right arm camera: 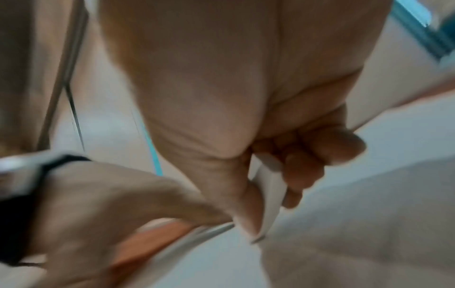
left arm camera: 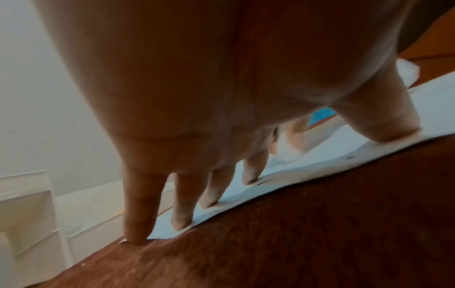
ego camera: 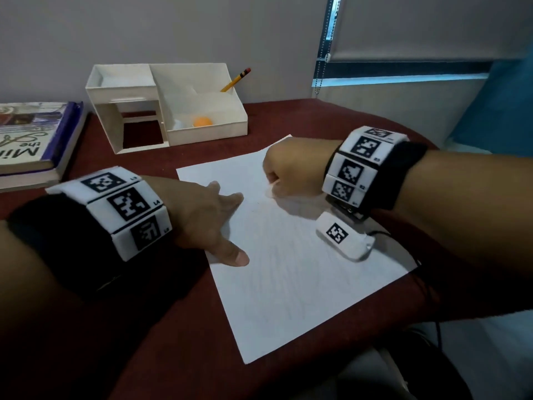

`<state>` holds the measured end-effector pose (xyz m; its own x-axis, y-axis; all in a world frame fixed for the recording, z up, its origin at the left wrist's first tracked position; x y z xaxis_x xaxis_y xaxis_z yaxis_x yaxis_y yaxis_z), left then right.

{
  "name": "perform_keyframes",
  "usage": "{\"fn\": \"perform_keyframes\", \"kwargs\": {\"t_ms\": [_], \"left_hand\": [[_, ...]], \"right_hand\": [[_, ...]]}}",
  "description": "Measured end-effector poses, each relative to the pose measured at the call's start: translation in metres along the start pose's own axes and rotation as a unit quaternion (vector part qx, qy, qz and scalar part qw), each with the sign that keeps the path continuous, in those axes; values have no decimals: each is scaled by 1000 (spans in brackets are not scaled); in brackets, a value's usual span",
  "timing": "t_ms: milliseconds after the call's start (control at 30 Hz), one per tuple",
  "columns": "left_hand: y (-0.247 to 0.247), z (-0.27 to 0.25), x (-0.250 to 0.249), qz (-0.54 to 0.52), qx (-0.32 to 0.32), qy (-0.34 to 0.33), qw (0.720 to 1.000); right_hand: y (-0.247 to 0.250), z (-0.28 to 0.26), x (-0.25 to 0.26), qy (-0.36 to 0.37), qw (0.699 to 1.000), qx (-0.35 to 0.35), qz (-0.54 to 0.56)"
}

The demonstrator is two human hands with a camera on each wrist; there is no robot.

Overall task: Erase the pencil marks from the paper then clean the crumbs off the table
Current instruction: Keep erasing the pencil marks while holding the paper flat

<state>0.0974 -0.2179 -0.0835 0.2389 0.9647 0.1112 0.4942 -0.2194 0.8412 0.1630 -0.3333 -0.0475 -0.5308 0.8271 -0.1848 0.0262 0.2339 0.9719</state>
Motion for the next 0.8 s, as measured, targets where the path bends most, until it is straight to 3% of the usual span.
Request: {"fn": "perform_keyframes", "kwargs": {"t_ms": [67,167,200,333,400,500,567,667,733,800], "left_hand": [[-1,0,0,-6,3,-3,1000],[-2,0,-1,-30,10,-16,999],[-2,0,-1,-32,10,-15,999],[-4,3,2,-15,6,1,1000],[-4,3,2,-12,9,1,1000],[-3,3,0,-13,15,-5,1000],[-4,3,0,-6,18,0,1000],[-5,4,2,5,15,3,1000],[-5,5,2,7,16,3,1000],[-5,4,1,1,18,1,1000]], "right_hand": [[-3,0,7,19,1000,-1,-3],[-10,-16,49,108,991,36,74],[-11,-16,51,110,990,39,82],[-1,8,-2,-11,999,-7,32],[-4,3,5,5,999,-4,43],[-12,-19,43,105,988,65,96],[-13,-17,32,87,990,61,97],[-1,1,-16,-21,999,-2,36],[-4,0,-10,-11,1000,4,14],[-9,-7,17,46,997,24,55]]}}
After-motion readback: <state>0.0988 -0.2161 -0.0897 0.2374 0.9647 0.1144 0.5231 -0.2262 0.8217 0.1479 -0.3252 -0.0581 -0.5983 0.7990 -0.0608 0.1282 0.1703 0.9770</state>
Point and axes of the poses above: each hand's wrist, its own z-axis towards the middle knuckle, its own y-axis out of the back of the hand, x = y × z, the point moved 8 cm from there along z, towards the middle knuckle, and after that the axes turned 4 degrees about -z, right-handed, at the moved point
